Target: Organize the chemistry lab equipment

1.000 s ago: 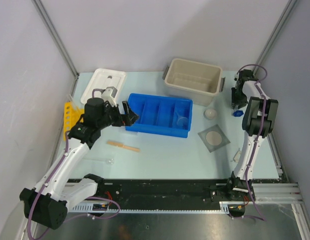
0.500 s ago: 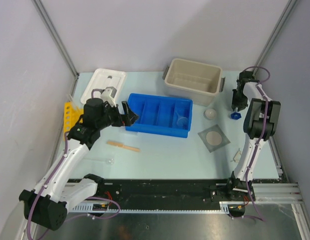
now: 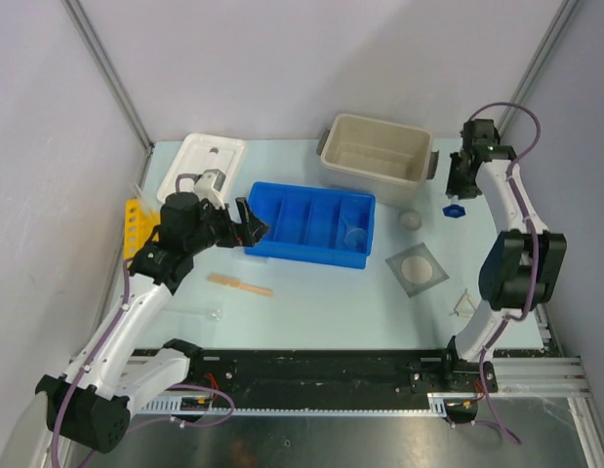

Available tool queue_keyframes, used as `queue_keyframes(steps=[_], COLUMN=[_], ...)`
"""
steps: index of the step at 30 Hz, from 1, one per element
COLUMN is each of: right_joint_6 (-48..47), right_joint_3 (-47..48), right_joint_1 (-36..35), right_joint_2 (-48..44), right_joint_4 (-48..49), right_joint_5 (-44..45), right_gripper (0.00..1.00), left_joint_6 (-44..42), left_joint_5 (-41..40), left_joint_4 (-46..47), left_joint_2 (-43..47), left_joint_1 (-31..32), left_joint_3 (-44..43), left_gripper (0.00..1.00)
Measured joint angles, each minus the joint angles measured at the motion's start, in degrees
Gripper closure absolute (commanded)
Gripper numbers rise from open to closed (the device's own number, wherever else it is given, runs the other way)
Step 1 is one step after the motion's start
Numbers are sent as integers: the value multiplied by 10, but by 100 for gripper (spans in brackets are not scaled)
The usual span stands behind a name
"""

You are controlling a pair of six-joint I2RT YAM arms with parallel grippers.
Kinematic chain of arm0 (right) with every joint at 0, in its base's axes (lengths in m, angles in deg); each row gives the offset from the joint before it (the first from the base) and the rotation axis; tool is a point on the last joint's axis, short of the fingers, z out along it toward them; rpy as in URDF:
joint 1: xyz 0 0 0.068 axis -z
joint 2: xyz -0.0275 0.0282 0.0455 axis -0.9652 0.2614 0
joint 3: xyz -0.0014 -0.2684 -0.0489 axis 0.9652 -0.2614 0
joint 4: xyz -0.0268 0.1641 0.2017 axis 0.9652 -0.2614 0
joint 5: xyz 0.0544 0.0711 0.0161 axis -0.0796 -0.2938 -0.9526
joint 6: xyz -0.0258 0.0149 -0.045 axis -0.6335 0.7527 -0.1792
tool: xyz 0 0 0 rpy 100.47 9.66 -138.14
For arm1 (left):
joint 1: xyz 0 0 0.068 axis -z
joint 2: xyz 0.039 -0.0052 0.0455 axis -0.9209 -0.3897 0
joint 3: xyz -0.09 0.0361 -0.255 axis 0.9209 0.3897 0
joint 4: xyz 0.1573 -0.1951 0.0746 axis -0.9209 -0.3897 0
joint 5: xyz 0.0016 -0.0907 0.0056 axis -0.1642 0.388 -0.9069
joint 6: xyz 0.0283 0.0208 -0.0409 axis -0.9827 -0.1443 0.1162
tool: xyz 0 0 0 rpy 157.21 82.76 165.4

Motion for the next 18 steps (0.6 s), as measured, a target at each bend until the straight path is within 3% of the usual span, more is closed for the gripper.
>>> queue_keyframes(steps=[10, 18], right_joint_6=[86, 183], right_joint_3=[-33, -49], right_joint_1=[-204, -395], right_joint_2=[-162, -129], right_joint_4=[43, 172], right_joint_5=[-31, -22], right_gripper=[71, 71], left_joint_6=[0, 0], left_joint_5=[0, 0], left_joint_4=[0, 0], left_joint_2=[10, 21], left_joint_1=[0, 0], left_joint_3=[0, 0], left_gripper=[0, 0])
